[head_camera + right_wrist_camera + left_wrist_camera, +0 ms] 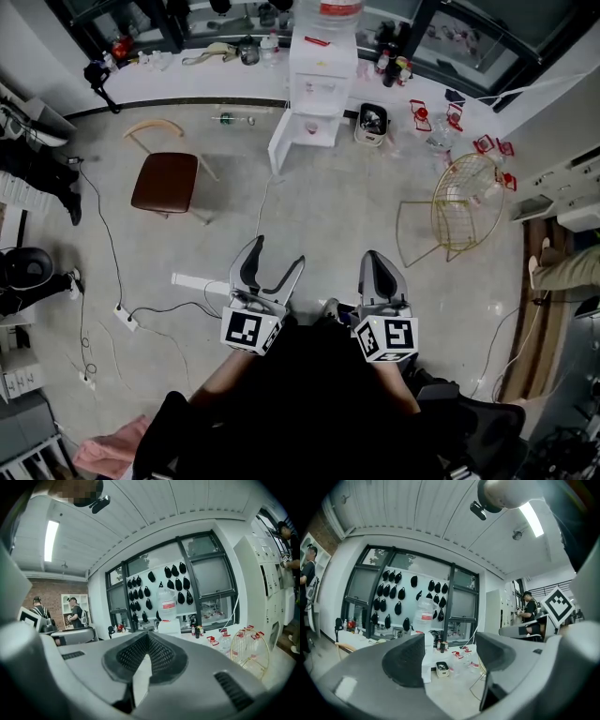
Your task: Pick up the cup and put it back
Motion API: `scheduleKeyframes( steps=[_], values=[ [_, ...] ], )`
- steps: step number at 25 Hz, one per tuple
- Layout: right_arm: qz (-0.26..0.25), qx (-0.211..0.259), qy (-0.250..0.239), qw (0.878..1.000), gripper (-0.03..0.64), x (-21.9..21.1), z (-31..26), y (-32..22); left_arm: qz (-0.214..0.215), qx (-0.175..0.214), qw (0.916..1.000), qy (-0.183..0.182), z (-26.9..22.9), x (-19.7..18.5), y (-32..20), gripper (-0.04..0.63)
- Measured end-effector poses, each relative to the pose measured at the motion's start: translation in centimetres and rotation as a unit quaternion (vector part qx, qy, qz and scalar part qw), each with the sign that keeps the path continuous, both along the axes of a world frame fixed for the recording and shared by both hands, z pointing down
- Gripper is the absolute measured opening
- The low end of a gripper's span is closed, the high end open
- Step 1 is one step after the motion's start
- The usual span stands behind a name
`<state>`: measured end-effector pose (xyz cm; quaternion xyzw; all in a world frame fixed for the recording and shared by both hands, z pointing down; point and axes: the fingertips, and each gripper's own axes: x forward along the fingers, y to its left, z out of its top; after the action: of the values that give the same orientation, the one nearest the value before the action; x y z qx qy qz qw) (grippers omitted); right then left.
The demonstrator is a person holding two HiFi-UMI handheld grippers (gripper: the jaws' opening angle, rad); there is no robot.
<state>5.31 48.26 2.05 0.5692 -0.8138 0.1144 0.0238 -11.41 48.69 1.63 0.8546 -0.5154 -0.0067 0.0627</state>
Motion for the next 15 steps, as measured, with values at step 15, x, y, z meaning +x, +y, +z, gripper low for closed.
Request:
scheduleKeyframes(
  steps=[15],
  values=[
    [0.026, -0.004, -0.002, 1.0, -0.006, -4.2, 1.2, -3.7, 0.042, -0.027, 0.9987, 0.01, 3.0, -3.7, -3.5, 0.321]
  ],
)
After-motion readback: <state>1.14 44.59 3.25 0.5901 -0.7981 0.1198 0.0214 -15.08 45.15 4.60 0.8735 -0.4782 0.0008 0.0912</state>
